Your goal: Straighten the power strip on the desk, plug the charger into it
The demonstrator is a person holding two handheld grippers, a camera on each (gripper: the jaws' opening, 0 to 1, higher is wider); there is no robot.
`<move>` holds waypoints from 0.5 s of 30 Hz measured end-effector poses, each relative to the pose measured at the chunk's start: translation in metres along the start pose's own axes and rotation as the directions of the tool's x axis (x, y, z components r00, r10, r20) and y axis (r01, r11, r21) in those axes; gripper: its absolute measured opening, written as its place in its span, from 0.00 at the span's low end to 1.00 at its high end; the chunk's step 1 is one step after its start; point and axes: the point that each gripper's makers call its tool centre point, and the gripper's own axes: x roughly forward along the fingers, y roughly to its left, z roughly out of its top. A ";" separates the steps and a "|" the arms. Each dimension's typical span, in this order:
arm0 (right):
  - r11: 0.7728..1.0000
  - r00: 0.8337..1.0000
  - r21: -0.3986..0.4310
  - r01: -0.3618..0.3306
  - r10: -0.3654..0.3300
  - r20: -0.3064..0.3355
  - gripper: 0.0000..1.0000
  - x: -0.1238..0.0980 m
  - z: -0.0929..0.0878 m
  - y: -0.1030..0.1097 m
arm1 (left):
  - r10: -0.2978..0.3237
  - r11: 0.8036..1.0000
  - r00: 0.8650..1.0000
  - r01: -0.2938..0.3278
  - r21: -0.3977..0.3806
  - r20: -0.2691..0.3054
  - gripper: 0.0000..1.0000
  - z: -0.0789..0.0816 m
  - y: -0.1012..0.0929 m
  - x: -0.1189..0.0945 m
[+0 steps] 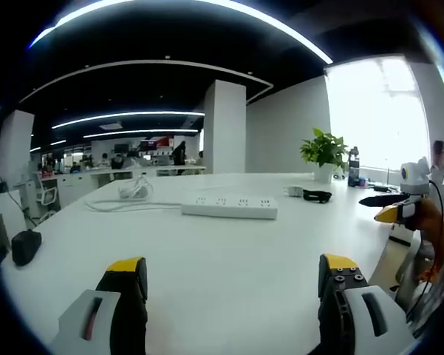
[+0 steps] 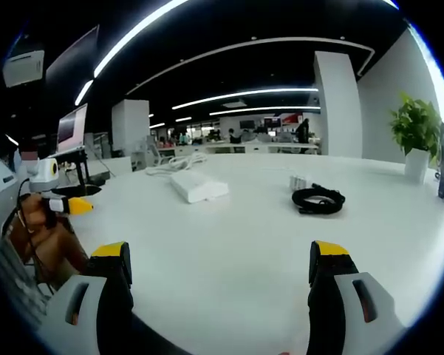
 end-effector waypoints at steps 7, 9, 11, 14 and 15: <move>1.000 1.000 -0.008 -0.020 0.020 -0.004 1.00 0.005 0.001 0.005 | -0.007 1.000 1.000 0.007 0.000 -0.009 0.98 -0.001 0.000 0.002; 1.000 1.000 -0.008 -0.023 0.023 -0.002 1.00 0.007 0.003 0.006 | -0.016 1.000 1.000 0.016 -0.008 -0.011 0.98 0.000 -0.001 0.003; 1.000 1.000 -0.007 -0.030 0.030 -0.002 0.99 0.009 0.004 0.007 | -0.028 0.999 1.000 0.028 -0.016 -0.006 0.98 0.003 -0.001 0.004; 0.999 0.999 0.001 -0.037 0.037 0.001 0.99 0.011 0.005 0.009 | -0.039 0.999 0.999 0.039 -0.008 -0.001 0.98 0.008 -0.002 0.007; 0.999 0.999 0.002 -0.038 0.038 0.004 0.99 0.012 0.006 0.009 | -0.042 0.999 0.999 0.042 -0.003 -0.002 0.98 0.009 -0.002 0.007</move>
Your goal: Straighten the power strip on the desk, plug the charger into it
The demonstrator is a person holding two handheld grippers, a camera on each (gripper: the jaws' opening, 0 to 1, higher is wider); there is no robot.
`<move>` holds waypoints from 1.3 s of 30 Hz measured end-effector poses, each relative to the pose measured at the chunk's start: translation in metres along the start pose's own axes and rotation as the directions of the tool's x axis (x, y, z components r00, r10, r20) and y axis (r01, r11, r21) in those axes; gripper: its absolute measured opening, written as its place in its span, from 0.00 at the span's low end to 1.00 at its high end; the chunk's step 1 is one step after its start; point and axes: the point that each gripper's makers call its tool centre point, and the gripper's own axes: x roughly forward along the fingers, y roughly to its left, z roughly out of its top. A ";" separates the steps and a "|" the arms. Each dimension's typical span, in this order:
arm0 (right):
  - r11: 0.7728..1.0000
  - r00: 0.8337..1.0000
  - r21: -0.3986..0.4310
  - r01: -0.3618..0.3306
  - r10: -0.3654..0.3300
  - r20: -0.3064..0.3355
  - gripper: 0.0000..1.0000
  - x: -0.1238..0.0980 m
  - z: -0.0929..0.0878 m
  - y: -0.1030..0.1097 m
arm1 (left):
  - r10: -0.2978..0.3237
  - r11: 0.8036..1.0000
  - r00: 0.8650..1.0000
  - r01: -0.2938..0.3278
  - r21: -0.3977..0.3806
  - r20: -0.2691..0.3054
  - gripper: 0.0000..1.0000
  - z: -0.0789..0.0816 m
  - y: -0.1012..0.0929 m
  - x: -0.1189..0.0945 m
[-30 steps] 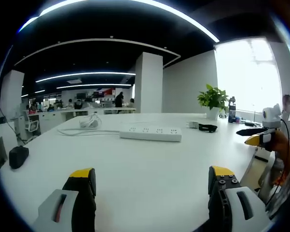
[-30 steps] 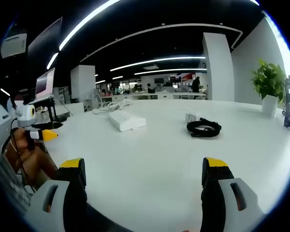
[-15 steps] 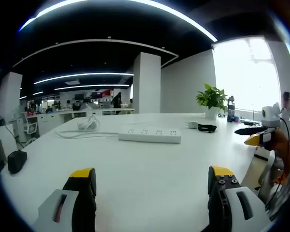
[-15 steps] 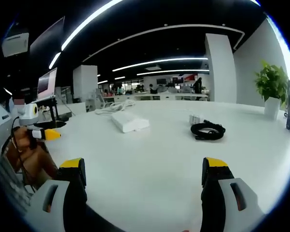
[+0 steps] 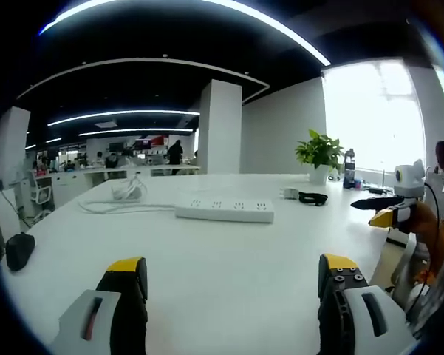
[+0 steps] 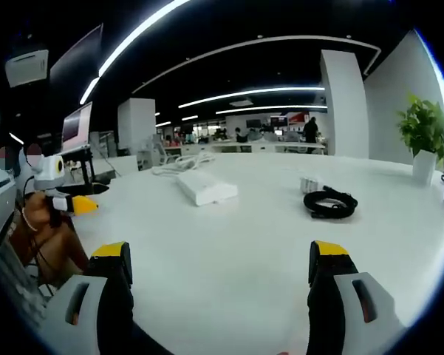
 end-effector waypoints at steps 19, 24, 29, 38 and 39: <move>0.999 1.000 -0.050 -0.007 0.006 -0.005 0.99 0.025 0.010 -0.003 | -0.071 0.997 0.997 0.071 -0.011 0.021 0.97 0.020 -0.010 0.022; 0.998 1.000 -0.066 -0.022 0.022 -0.007 0.99 0.034 0.015 -0.004 | -0.064 0.998 0.998 0.063 0.024 0.011 0.97 0.023 -0.004 0.030; 0.997 0.999 -0.076 -0.034 0.034 -0.005 0.99 0.042 0.019 -0.005 | -0.077 0.996 0.997 0.076 0.048 0.030 0.98 0.029 0.004 0.037; 0.995 1.000 -0.093 -0.030 0.031 0.007 0.99 0.049 0.027 -0.008 | -0.082 0.995 0.996 0.081 0.051 0.018 0.98 0.029 0.017 0.047; 0.995 0.999 -0.096 -0.032 0.033 0.006 0.99 0.050 0.027 -0.007 | -0.082 0.995 0.996 0.081 0.053 0.017 0.98 0.029 0.018 0.048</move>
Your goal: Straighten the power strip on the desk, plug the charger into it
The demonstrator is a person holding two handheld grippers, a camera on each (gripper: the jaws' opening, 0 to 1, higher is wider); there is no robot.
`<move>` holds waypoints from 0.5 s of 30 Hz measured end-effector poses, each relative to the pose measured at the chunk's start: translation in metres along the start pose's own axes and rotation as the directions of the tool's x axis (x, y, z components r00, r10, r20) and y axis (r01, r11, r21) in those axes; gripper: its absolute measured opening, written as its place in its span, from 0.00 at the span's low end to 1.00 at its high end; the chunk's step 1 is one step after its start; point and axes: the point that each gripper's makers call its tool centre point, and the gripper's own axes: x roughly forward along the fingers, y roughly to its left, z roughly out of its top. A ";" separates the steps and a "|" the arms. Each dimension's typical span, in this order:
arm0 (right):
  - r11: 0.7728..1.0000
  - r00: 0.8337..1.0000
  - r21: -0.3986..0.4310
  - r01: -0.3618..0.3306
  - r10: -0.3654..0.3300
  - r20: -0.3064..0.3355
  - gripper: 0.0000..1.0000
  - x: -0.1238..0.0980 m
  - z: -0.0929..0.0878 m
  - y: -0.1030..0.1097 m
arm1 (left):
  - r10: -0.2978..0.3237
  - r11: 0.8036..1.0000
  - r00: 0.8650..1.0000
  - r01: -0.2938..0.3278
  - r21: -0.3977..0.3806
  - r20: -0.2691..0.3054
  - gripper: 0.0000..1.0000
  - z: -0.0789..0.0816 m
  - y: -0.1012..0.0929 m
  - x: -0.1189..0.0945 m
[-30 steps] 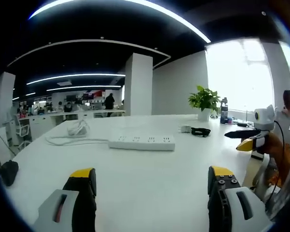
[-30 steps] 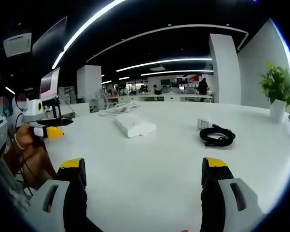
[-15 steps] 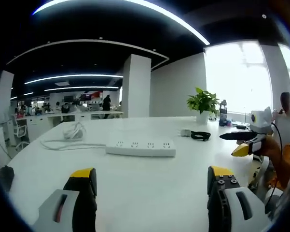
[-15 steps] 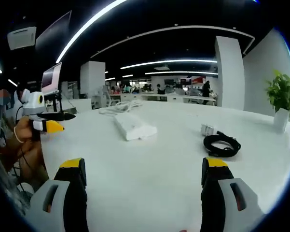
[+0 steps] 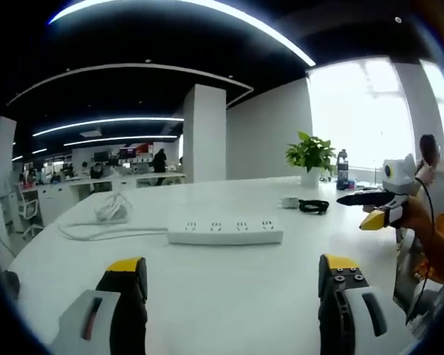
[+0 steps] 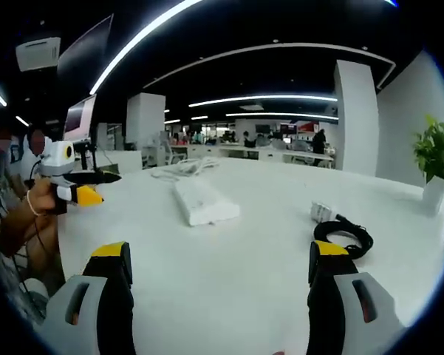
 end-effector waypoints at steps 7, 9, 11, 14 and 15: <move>1.000 1.000 -0.025 -0.011 0.011 -0.006 0.99 0.005 0.004 0.002 | 0.002 1.000 1.000 -0.002 0.019 -0.016 0.98 -0.001 0.010 0.006; 0.999 1.000 -0.029 -0.015 0.015 -0.005 0.99 0.007 0.005 0.002 | -0.004 1.000 1.000 0.004 0.013 -0.019 0.98 0.000 0.011 0.008; 0.999 1.000 -0.027 -0.028 0.027 -0.009 0.99 0.010 0.007 0.005 | -0.006 1.000 1.000 0.006 0.016 -0.022 0.98 0.002 0.011 0.009; 0.998 0.999 -0.028 -0.050 0.050 -0.007 0.99 0.014 0.011 0.011 | -0.009 1.000 1.000 0.010 0.030 -0.029 0.98 0.005 0.013 0.013; 0.998 0.998 -0.034 -0.061 0.060 -0.009 0.99 0.016 0.013 0.013 | -0.011 0.999 0.999 0.012 0.033 -0.032 0.98 0.005 0.014 0.014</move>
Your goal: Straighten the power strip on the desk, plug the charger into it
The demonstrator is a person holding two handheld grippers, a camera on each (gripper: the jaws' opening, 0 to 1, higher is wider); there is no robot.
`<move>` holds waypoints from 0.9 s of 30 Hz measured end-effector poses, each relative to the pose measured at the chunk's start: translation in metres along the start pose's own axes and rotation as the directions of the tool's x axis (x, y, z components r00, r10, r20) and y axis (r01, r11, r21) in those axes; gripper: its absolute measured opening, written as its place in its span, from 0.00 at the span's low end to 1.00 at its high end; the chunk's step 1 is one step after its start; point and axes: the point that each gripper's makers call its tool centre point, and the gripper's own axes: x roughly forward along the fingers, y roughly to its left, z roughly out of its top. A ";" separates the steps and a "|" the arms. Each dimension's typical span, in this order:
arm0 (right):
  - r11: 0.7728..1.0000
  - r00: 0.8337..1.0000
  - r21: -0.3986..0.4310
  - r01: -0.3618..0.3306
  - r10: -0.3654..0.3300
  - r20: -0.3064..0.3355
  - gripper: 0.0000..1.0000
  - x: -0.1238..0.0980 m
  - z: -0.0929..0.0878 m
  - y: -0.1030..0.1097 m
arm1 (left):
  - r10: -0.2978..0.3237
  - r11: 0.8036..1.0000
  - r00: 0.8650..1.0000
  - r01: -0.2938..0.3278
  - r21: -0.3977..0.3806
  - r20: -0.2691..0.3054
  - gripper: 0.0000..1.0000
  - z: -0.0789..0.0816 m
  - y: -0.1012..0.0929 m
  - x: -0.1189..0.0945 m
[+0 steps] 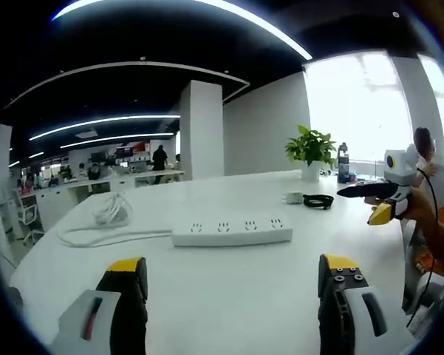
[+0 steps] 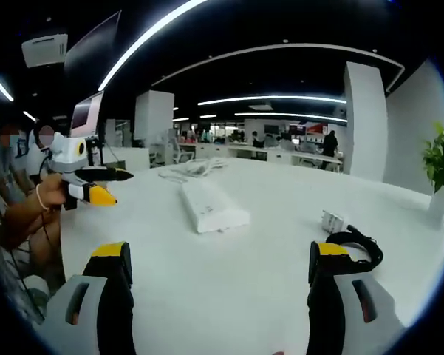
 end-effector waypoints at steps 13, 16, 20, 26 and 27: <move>0.998 0.998 0.010 -0.068 0.068 0.000 0.98 0.024 0.018 0.016 | -0.033 0.999 0.999 0.034 0.030 -0.013 0.99 0.007 0.006 0.013; 0.998 0.998 0.004 -0.069 0.069 0.005 0.97 0.027 0.023 0.017 | -0.035 0.999 0.999 0.036 0.035 -0.013 0.99 0.009 0.008 0.015; 0.998 0.998 -0.008 -0.069 0.069 0.005 0.96 0.032 0.028 0.019 | -0.033 0.998 0.999 0.034 0.047 -0.026 0.99 0.010 0.011 0.018; 0.997 0.997 -0.012 -0.078 0.078 0.002 0.95 0.045 0.032 0.022 | -0.026 0.998 0.998 0.028 0.052 -0.051 0.99 0.009 0.023 0.027; 0.997 0.997 -0.014 -0.078 0.078 -0.005 0.95 0.047 0.031 0.022 | -0.022 0.998 0.998 0.025 0.051 -0.056 0.99 0.008 0.025 0.028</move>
